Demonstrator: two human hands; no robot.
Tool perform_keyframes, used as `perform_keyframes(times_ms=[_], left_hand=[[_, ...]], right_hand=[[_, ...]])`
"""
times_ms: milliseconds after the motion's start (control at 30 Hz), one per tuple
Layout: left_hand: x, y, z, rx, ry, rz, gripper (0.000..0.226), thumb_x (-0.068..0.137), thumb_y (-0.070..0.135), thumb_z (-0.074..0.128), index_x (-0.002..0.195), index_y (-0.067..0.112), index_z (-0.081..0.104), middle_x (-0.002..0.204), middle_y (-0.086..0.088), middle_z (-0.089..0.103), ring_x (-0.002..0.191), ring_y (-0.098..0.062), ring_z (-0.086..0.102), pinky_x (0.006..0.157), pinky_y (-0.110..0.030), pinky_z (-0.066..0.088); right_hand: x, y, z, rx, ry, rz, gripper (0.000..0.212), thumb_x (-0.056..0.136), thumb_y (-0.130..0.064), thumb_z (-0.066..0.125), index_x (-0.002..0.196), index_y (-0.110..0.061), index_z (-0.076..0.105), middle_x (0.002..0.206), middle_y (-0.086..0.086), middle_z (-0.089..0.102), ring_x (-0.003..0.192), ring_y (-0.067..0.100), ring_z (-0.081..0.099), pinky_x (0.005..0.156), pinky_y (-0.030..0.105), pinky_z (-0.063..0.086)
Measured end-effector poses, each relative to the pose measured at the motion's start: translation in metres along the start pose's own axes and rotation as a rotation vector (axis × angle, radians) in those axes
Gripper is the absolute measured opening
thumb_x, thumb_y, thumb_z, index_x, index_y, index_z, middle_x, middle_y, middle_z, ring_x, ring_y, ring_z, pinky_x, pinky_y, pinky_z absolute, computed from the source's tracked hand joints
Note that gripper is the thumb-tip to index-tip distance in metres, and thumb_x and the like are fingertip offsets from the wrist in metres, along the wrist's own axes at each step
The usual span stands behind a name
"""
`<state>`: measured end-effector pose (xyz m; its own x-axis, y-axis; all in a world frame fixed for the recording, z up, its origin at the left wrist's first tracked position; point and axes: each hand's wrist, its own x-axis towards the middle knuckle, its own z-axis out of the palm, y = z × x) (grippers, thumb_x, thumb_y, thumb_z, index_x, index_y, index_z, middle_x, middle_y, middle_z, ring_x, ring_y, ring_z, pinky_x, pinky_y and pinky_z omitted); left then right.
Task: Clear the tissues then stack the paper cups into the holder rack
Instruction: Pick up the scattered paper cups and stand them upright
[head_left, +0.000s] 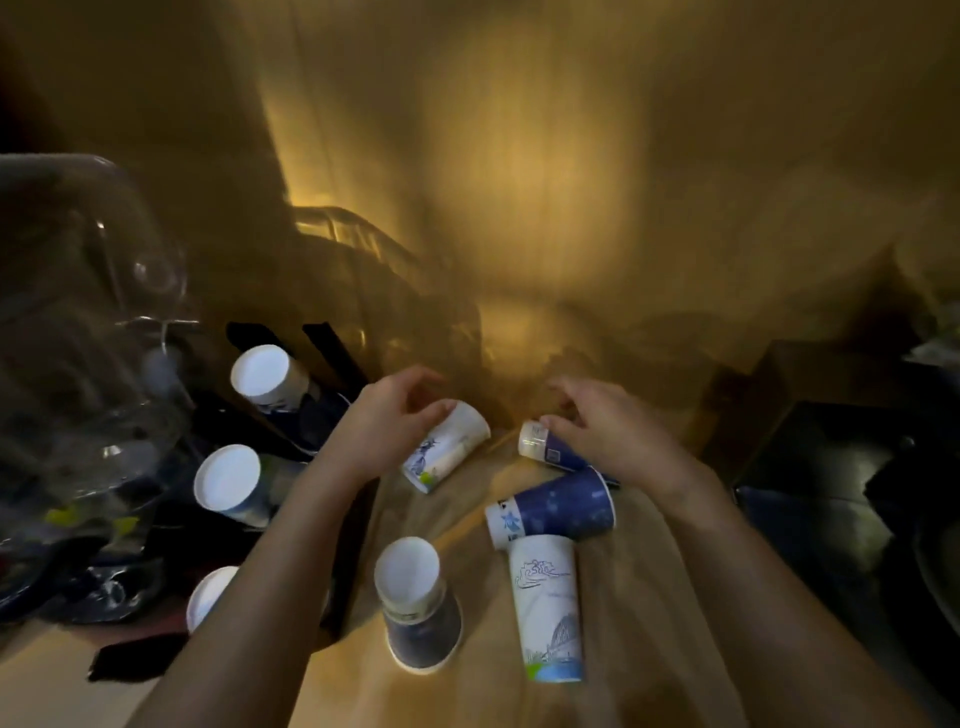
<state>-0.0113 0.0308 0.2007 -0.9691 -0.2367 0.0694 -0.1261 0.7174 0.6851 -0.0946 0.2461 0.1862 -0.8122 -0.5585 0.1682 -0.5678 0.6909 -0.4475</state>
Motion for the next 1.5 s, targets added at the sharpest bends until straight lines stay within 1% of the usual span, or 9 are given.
perform_keyframes(times_ms=[133, 300, 500, 667, 767, 867, 1033, 1267, 1500], left_hand=[[0.016, -0.027, 0.018, -0.005, -0.037, -0.066, 0.033, 0.087, 0.034, 0.061, 0.117, 0.020, 0.060, 0.110, 0.002, 0.065, 0.098, -0.011, 0.058, 0.081, -0.025, 0.042], [0.044, -0.056, 0.040, -0.007, -0.124, -0.130, 0.036, 0.087, 0.034, 0.060, 0.118, 0.017, 0.059, 0.114, -0.005, 0.065, 0.099, -0.017, 0.059, 0.076, -0.027, 0.044], [0.062, -0.086, 0.075, 0.036, -0.179, -0.213, 0.044, 0.087, 0.027, 0.061, 0.127, 0.010, 0.053, 0.126, -0.016, 0.059, 0.111, -0.029, 0.057, 0.083, -0.030, 0.042], [0.067, -0.115, 0.095, 0.171, -0.235, -0.259, 0.060, 0.086, 0.026, 0.060, 0.139, 0.008, 0.037, 0.142, -0.020, 0.042, 0.127, -0.036, 0.043, 0.105, -0.043, 0.038], [0.068, -0.130, 0.105, 0.325, -0.265, -0.308, 0.072, 0.085, 0.034, 0.061, 0.142, 0.007, 0.025, 0.146, -0.023, 0.030, 0.132, -0.040, 0.033, 0.105, -0.046, 0.032], [0.069, -0.138, 0.112, 0.286, -0.253, -0.381, 0.081, 0.082, 0.036, 0.065, 0.143, 0.006, 0.022, 0.147, -0.023, 0.028, 0.133, -0.042, 0.029, 0.104, -0.048, 0.031], [0.072, -0.143, 0.123, 0.282, -0.181, -0.410, 0.079, 0.075, 0.034, 0.071, 0.136, 0.004, 0.030, 0.140, -0.022, 0.038, 0.128, -0.040, 0.035, 0.100, -0.045, 0.035], [0.074, -0.153, 0.130, 0.076, -0.153, -0.446, 0.079, 0.068, 0.021, 0.079, 0.130, 0.003, 0.034, 0.131, -0.023, 0.046, 0.115, -0.041, 0.050, 0.090, -0.043, 0.044], [0.085, -0.114, 0.105, 0.050, -0.104, -0.477, 0.081, 0.070, 0.033, 0.076, 0.133, 0.004, 0.034, 0.137, -0.022, 0.040, 0.122, -0.041, 0.046, 0.093, -0.042, 0.042]], right_hand=[[0.000, 0.020, 0.024, -0.028, -0.075, 0.090, 0.034, 0.087, -0.037, 0.052, 0.118, -0.024, 0.048, 0.111, 0.004, 0.061, 0.097, 0.024, 0.057, 0.078, 0.041, 0.048], [-0.019, 0.036, 0.058, 0.019, -0.099, 0.215, 0.028, 0.088, -0.031, 0.052, 0.111, -0.016, 0.050, 0.114, 0.012, 0.061, 0.103, 0.031, 0.055, 0.084, 0.043, 0.047], [-0.051, 0.042, 0.111, 0.006, -0.156, 0.524, 0.049, 0.085, -0.045, 0.053, 0.123, -0.017, 0.041, 0.125, 0.010, 0.055, 0.109, 0.029, 0.053, 0.083, 0.039, 0.043], [-0.076, 0.034, 0.140, 0.140, -0.264, 0.682, 0.073, 0.074, -0.059, 0.059, 0.127, -0.016, 0.034, 0.125, 0.010, 0.053, 0.110, 0.028, 0.053, 0.088, 0.040, 0.044], [-0.091, 0.029, 0.150, 0.150, -0.315, 0.710, 0.085, 0.070, -0.061, 0.062, 0.132, -0.018, 0.023, 0.123, 0.009, 0.054, 0.106, 0.028, 0.056, 0.086, 0.040, 0.046], [-0.098, 0.027, 0.159, 0.178, -0.340, 0.767, 0.090, 0.067, -0.059, 0.064, 0.134, -0.022, 0.016, 0.120, 0.008, 0.057, 0.102, 0.028, 0.058, 0.083, 0.039, 0.047], [-0.107, 0.024, 0.168, 0.245, -0.287, 0.818, 0.078, 0.069, -0.058, 0.064, 0.125, -0.022, 0.025, 0.116, 0.008, 0.058, 0.095, 0.026, 0.059, 0.073, 0.033, 0.044], [-0.111, 0.024, 0.173, 0.292, -0.260, 0.851, 0.069, 0.069, -0.059, 0.064, 0.117, -0.022, 0.031, 0.111, 0.008, 0.060, 0.092, 0.026, 0.061, 0.073, 0.034, 0.047], [-0.100, 0.026, 0.176, 0.266, -0.241, 0.864, 0.072, 0.066, -0.053, 0.068, 0.117, -0.020, 0.031, 0.111, 0.010, 0.055, 0.097, 0.028, 0.057, 0.077, 0.036, 0.047]])
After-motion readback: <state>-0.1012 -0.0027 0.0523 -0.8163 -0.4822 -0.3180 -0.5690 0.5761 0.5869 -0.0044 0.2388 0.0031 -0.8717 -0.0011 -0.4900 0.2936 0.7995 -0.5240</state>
